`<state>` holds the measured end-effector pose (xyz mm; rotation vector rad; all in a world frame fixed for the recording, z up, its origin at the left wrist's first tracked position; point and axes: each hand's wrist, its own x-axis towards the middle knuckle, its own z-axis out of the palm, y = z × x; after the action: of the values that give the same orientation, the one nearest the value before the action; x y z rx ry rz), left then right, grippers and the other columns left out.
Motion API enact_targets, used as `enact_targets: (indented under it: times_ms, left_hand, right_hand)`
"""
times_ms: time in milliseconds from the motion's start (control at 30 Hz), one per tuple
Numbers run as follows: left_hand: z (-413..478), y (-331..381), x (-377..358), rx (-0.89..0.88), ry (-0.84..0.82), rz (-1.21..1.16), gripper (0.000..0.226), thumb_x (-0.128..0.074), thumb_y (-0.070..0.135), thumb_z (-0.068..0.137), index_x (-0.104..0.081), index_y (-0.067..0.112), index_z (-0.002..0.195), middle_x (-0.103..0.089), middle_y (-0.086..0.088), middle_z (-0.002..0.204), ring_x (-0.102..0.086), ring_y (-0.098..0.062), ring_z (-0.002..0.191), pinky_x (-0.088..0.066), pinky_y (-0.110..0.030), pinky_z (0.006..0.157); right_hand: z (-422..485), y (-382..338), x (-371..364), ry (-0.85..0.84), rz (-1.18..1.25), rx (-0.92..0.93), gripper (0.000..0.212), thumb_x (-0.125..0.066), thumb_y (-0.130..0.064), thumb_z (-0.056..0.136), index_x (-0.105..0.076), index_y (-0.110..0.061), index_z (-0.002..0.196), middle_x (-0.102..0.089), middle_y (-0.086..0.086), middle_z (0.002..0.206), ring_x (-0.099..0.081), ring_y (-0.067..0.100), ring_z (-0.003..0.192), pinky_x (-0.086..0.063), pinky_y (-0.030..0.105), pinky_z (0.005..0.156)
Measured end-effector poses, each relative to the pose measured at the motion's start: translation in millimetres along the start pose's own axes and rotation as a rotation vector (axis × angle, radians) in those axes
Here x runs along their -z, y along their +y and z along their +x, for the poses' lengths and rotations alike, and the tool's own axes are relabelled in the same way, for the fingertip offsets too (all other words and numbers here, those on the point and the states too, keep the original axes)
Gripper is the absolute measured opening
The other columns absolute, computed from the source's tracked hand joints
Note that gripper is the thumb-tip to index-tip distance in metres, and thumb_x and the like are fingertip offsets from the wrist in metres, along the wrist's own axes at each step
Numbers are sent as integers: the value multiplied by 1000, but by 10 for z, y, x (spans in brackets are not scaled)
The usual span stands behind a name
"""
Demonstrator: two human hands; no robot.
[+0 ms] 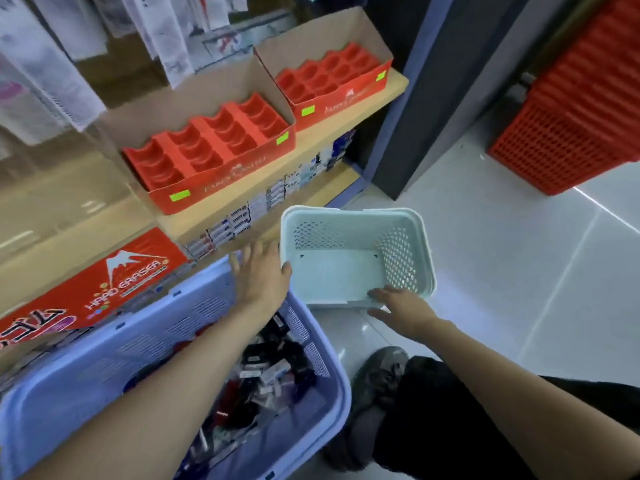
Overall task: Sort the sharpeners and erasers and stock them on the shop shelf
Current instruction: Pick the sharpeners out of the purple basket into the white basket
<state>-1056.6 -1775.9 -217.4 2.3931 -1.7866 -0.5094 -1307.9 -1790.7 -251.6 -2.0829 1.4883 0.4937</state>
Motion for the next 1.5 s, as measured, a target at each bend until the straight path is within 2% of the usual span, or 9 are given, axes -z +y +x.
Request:
enact_targets:
  times_ms: [133, 400, 567, 767, 933, 1067, 1200, 1300, 1500]
  left_hand:
    - [-95, -37, -174, 60, 63, -69, 58, -42, 42, 97, -31, 9, 143, -19, -14, 154, -9, -27, 144, -4, -51, 115]
    - [-419, -144, -282, 116, -114, -196, 89, -25, 66, 84, 7, 17, 151, 20, 1, 157, 2, -20, 147, 0, -52, 117]
    - [-393, -359, -75, 37, -183, -260, 76, -36, 57, 91, -3, 25, 152, 7, 3, 159, -7, -23, 146, -10, -51, 117]
    - [-1075, -1239, -4, 177, -147, -473, 38, -59, 13, 92, -53, 0, 127, -53, -17, 130, -50, -29, 120, -37, -33, 98]
    - [-1653, -1883, -330, 494, -183, -686, 39, -65, 5, 85, -54, -5, 122, -57, -18, 117, -54, -30, 106, -40, -30, 89]
    - [-1836, -2118, -696, 528, -348, -691, 67, -79, 32, 72, -51, 6, 128, -53, -20, 124, -54, -34, 113, -44, -42, 100]
    - [-1928, -1986, -941, 447, -419, -636, 73, -76, 28, 76, -41, 9, 138, -37, -13, 139, -40, -27, 128, -33, -29, 104]
    - [-1899, -1793, -1094, 348, -423, -497, 79, -72, 43, 78, -36, 12, 141, -36, -6, 140, -39, -24, 128, -38, -33, 101]
    - [-1737, -1401, -1355, 388, -375, -420, 81, -67, 54, 77, -29, 24, 143, -32, -6, 144, -34, -30, 130, -44, -44, 95]
  right_hand:
    - [59, -72, -152, 252, -206, 60, 25, -40, -30, 100, -57, -16, 111, -63, 6, 105, -62, 29, 96, -46, 33, 68]
    - [28, -617, -353, 191, 41, 52, 29, -42, -36, 97, -55, -15, 82, -63, 4, 90, -59, 27, 89, -29, 28, 56]
    - [-47, -701, -249, 68, 453, 43, 30, -45, -32, 98, -64, -13, 113, -66, 6, 115, -59, 27, 105, -44, 31, 80]
    - [-423, -1223, 126, 485, 633, 307, 22, -51, -17, 95, -63, -9, 111, -66, 5, 107, -60, 18, 86, -47, 31, 76]
    - [-159, -1756, -378, -19, 362, 401, 32, -58, -18, 91, -55, -8, 122, -61, 16, 114, -58, 31, 104, -45, 38, 88]
    - [176, -1828, -932, -357, 161, 264, 80, -66, -37, 85, -19, -25, 149, -19, 11, 152, -27, 36, 136, -31, 41, 108]
    - [367, -1828, -1285, -389, -164, 318, 100, -67, -56, 77, -1, -34, 149, 3, 2, 158, -1, 34, 143, -14, 51, 115]
    - [483, -1826, -1364, -335, -247, 340, 80, -53, -61, 84, -12, -36, 148, -6, 2, 158, -8, 36, 141, -14, 51, 114]
    - [621, -1673, -1345, -257, -134, 279, 55, -42, -25, 95, -22, -31, 146, -21, -4, 154, -32, 40, 130, -29, 48, 108]
